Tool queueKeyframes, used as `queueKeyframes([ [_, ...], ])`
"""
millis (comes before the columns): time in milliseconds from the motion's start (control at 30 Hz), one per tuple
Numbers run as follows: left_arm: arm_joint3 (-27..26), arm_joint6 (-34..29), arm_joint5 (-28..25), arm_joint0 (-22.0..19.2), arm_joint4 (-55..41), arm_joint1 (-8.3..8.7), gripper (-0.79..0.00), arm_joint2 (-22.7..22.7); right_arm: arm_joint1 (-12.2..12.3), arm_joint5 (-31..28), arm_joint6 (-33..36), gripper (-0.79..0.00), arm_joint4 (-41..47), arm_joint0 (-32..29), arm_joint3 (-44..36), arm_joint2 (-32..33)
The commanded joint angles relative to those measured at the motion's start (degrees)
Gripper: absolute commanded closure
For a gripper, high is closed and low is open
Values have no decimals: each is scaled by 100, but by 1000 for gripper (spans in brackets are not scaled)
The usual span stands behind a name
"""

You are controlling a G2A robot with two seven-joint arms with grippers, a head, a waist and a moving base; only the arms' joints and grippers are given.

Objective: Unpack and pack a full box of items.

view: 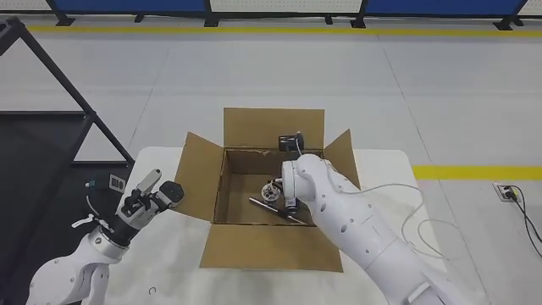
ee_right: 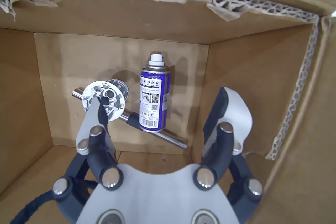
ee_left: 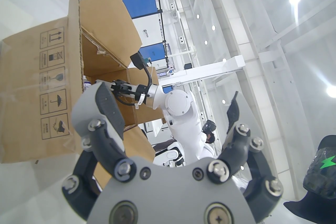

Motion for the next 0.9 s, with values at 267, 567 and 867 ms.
queueKeyframes([
  [267, 0, 0, 0, 0, 0, 0, -785, 0, 32, 59, 435, -336, -622, -197, -311, -37],
  [567, 0, 0, 0, 0, 0, 0, -785, 0, -42, -46, 612, -348, -782, -283, -249, -6],
  [867, 0, 0, 0, 0, 0, 0, -785, 0, -210, -188, 578, -351, -714, -219, 142, 29],
])
